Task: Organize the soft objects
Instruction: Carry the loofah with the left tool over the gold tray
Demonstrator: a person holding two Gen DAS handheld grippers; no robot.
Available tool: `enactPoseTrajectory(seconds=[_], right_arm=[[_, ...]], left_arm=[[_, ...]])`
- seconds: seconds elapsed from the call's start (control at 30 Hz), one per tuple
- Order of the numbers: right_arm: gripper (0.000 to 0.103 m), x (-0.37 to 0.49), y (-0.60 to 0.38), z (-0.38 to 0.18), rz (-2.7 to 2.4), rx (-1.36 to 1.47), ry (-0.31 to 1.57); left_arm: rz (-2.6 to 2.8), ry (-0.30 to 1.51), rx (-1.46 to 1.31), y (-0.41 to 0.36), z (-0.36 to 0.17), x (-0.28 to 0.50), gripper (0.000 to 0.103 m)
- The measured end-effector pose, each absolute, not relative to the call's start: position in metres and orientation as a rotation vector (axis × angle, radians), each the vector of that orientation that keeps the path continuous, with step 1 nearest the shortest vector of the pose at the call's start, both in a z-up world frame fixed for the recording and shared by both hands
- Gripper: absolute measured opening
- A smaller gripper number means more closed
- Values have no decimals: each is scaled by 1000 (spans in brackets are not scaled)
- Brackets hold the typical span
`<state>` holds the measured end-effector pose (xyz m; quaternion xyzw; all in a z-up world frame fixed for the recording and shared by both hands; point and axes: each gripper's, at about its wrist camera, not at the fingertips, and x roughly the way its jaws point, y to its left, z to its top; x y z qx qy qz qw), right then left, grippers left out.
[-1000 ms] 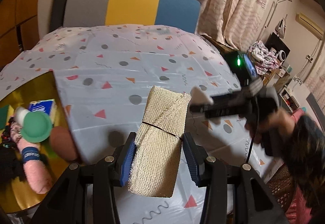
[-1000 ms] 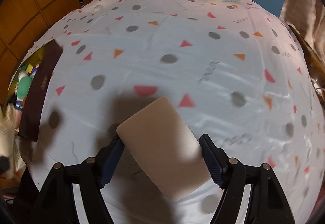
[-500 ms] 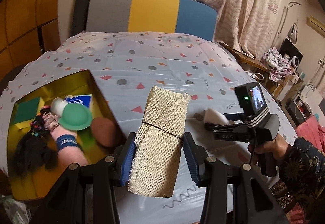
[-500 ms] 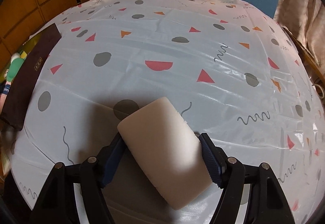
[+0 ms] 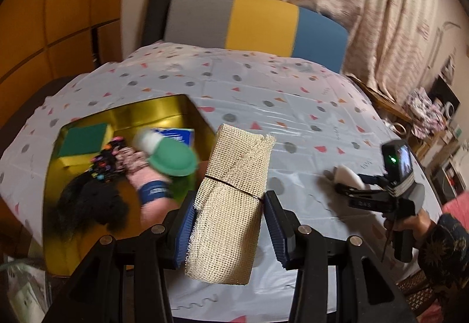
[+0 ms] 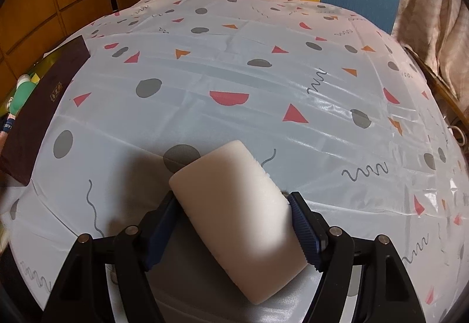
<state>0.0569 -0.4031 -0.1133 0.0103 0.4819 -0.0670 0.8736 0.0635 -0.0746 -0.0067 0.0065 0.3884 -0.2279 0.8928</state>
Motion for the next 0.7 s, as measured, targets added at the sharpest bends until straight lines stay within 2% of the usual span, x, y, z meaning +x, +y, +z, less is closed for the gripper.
enactPoseTrajectory(seconds=[0.47, 0.7], right_arm=[[75, 57, -402, -113, -143, 11, 999], [75, 57, -402, -113, -145, 9, 1000]], left_arm=[[-195, 879, -278, 58, -35, 104, 46], [-226, 924, -331, 53, -48, 106, 46]])
